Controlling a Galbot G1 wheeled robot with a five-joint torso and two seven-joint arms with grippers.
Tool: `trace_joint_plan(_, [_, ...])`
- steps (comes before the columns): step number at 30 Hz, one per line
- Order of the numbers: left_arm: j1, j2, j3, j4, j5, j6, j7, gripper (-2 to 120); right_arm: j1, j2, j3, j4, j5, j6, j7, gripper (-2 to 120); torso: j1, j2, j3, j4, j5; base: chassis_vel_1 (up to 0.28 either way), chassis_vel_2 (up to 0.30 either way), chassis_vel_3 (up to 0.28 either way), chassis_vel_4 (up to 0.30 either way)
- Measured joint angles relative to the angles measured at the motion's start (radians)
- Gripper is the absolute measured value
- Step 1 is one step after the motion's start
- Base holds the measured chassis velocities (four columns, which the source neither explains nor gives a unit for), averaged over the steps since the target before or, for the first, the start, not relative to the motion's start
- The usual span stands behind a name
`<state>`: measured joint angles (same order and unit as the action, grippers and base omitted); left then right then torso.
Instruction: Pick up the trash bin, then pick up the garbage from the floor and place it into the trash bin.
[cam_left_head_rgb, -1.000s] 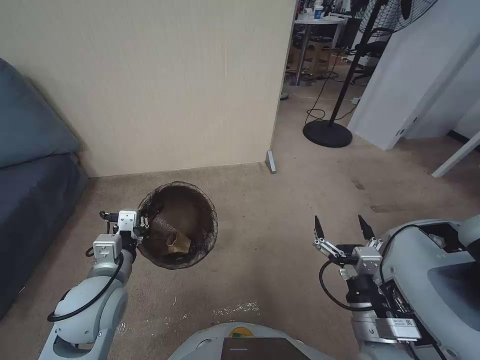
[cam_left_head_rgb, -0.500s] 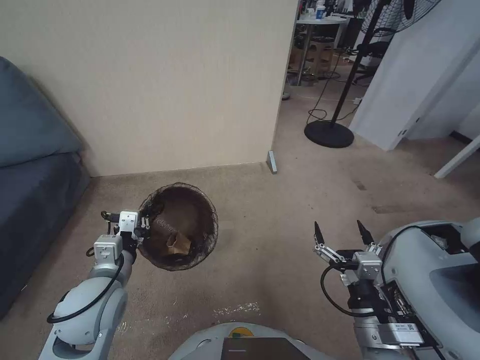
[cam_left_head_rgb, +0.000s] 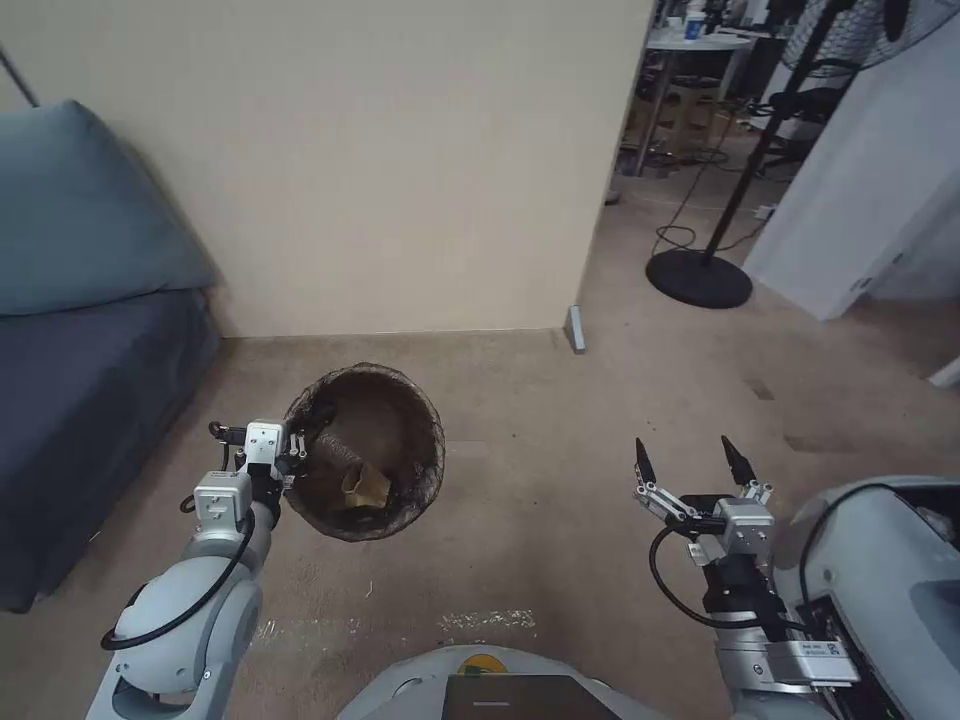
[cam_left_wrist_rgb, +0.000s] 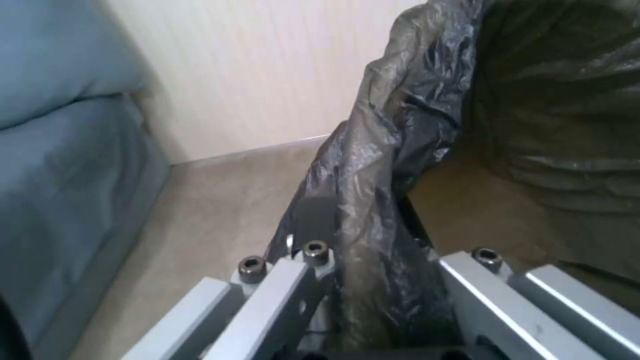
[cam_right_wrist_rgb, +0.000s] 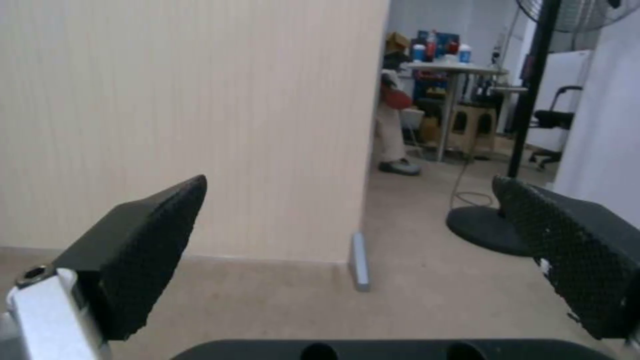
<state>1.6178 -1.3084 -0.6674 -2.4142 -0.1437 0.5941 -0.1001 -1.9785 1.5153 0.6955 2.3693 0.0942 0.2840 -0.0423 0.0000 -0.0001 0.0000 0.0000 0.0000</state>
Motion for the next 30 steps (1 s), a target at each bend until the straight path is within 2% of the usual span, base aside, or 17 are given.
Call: trace_joint_plan(30, [-0.001,-0.016,0.010,0.005,0.029,-0.017,0.008,3,0.072,-0.010,0.055,-0.028,0.043,-0.047,-0.044,100,0.000,0.000,0.000,0.0000,0.0001,0.081,0.078,0.077,0.079])
